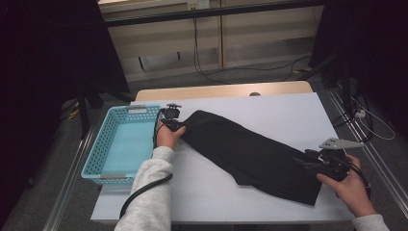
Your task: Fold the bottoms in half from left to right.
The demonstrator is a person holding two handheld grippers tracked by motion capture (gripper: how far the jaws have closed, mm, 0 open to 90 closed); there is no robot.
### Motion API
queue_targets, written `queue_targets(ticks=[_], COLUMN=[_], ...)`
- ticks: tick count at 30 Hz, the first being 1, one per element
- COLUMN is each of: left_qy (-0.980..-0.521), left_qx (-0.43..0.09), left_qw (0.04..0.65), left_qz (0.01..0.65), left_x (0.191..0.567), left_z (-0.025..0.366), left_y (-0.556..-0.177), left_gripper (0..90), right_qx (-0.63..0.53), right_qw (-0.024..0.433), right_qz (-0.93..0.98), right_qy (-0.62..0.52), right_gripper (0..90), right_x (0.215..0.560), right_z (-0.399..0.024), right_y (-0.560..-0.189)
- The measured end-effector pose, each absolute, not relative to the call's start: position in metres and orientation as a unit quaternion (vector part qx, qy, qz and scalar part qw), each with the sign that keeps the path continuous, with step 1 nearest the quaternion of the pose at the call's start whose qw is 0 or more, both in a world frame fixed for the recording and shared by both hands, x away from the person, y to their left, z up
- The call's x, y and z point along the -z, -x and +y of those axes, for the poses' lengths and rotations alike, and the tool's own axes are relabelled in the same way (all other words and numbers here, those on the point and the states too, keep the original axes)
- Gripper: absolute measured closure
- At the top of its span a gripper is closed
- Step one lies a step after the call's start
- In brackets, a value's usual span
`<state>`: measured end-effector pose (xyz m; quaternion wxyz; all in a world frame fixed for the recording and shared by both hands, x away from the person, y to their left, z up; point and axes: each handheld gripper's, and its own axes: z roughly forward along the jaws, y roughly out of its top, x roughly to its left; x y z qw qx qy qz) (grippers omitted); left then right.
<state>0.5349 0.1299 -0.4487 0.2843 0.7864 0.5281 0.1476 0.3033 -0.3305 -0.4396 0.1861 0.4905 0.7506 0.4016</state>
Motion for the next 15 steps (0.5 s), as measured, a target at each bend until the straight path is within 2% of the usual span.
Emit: queue_targets(ticks=[1, 2, 3, 4, 5, 6, 7, 8, 11, 15], left_qy=[-0.785, -0.782, -0.779, -0.777, -0.777, -0.776, -0.774, -0.776, -0.78, -0.774], left_qx=[-0.147, -0.148, -0.142, -0.132, -0.132, -0.122, -0.109, -0.104, -0.111, -0.096], left_qw=[0.285, 0.288, 0.291, 0.295, 0.295, 0.298, 0.303, 0.304, 0.293, 0.286], left_qz=[0.529, 0.532, 0.537, 0.54, 0.54, 0.542, 0.545, 0.543, 0.542, 0.557], left_x=[0.4485, 0.4486, 0.4476, 0.4468, 0.4468, 0.4464, 0.4462, 0.4458, 0.4438, 0.4397], left_z=[0.1301, 0.1298, 0.1291, 0.128, 0.128, 0.1278, 0.1275, 0.1257, 0.1219, 0.1204], left_y=[-0.5343, -0.5333, -0.5321, -0.5311, -0.5311, -0.5309, -0.5308, -0.5299, -0.5296, -0.532], left_gripper=[41.7, 41.7, 46.8, 59.1, 63.0, 63.0, 68.9, 79.2, 80.7, 82.0], right_qx=[-0.402, -0.402, -0.401, -0.4, -0.4, -0.401, -0.401, -0.403, -0.403, -0.406], right_qw=[0.186, 0.186, 0.185, 0.186, 0.186, 0.186, 0.186, 0.185, 0.187, 0.183], right_qz=[0.751, 0.751, 0.751, 0.749, 0.749, 0.749, 0.749, 0.75, 0.75, 0.749], right_qy=[-0.491, -0.491, -0.491, -0.494, -0.494, -0.494, -0.494, -0.491, -0.491, -0.49], right_gripper=[38.9, 38.9, 38.9, 38.9, 38.9, 38.9, 38.9, 38.9, 38.7, 38.3], right_x=[0.4397, 0.4397, 0.4398, 0.4399, 0.4399, 0.4398, 0.4396, 0.4391, 0.4391, 0.4395], right_z=[-0.3304, -0.3304, -0.3303, -0.3305, -0.3305, -0.3304, -0.3301, -0.3294, -0.3289, -0.328], right_y=[-0.3033, -0.3033, -0.3035, -0.3043, -0.3043, -0.3045, -0.3044, -0.3039, -0.3035, -0.3039])
